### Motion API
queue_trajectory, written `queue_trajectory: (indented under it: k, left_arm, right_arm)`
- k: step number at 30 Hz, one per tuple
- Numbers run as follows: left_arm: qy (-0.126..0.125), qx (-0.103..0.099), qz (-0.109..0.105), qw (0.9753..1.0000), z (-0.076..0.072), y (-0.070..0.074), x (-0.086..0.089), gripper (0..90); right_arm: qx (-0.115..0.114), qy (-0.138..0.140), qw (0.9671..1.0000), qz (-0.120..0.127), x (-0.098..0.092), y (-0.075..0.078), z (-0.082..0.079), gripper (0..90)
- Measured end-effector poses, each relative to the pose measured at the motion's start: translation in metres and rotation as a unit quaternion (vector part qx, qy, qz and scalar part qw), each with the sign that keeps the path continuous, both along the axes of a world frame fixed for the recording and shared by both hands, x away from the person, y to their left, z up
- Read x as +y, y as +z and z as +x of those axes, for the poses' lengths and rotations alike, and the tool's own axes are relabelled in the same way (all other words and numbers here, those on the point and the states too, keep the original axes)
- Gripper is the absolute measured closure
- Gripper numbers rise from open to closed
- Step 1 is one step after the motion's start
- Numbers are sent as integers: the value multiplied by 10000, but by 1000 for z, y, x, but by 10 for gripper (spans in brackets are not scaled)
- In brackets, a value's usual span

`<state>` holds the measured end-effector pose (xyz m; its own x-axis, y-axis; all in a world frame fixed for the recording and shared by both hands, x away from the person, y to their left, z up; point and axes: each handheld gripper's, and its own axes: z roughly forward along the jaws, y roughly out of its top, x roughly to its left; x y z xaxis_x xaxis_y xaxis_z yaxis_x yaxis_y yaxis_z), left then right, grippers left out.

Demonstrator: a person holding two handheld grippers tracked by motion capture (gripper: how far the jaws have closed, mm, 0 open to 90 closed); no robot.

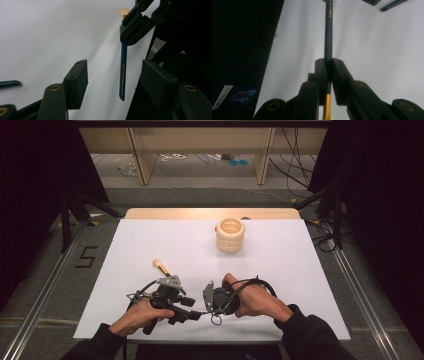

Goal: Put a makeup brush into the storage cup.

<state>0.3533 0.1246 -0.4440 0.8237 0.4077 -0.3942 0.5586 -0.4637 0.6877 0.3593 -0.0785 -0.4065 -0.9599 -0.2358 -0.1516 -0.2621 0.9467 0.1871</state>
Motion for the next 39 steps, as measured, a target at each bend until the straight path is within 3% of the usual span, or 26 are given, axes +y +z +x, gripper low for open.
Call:
queue_trajectory:
  k: [1,6,13,14,20,21,23,24,26,27,35,39]
  left_arm:
    - [0,0,0,10000,0,0,0,398]
    - [-67,75,52,9999,0,-2,-4,426]
    - [-207,404,126,9989,2,-4,-10,486]
    - [-199,464,80,9987,2,-5,-11,501]
    - [-290,662,-6,9974,4,-5,-14,571]
    - [-263,727,-7,9970,4,-5,-14,580]
    - [-589,664,245,9958,10,-5,-11,596]
    - [-567,675,181,9959,10,-6,-11,602]
    - [-396,890,60,9952,8,-5,-14,617]
    - [-420,906,72,9950,8,-5,-14,625]
    - [-580,1023,205,9929,10,-8,-16,655]
    - [-616,1069,225,9921,10,-9,-17,680]
  right_arm:
    - [-89,-30,9999,-60,0,1,-1,831]
    - [-75,43,9999,-63,2,1,-2,832]
    - [-164,192,9996,-97,4,2,-4,831]
    - [-239,183,9995,-135,5,2,-4,831]
    - [-164,325,9992,-150,7,1,-5,831]
    - [-257,322,9990,-167,7,1,-6,831]
    - [-95,333,9994,1,8,-2,-6,832]
    - [-140,440,9989,28,8,-2,-5,832]
    - [-130,419,9990,-39,9,-1,-7,832]
    - [-222,316,9991,-158,9,1,-9,832]
    - [-125,451,9989,-38,10,0,-9,831]
    - [-221,435,9987,-130,11,2,-10,831]
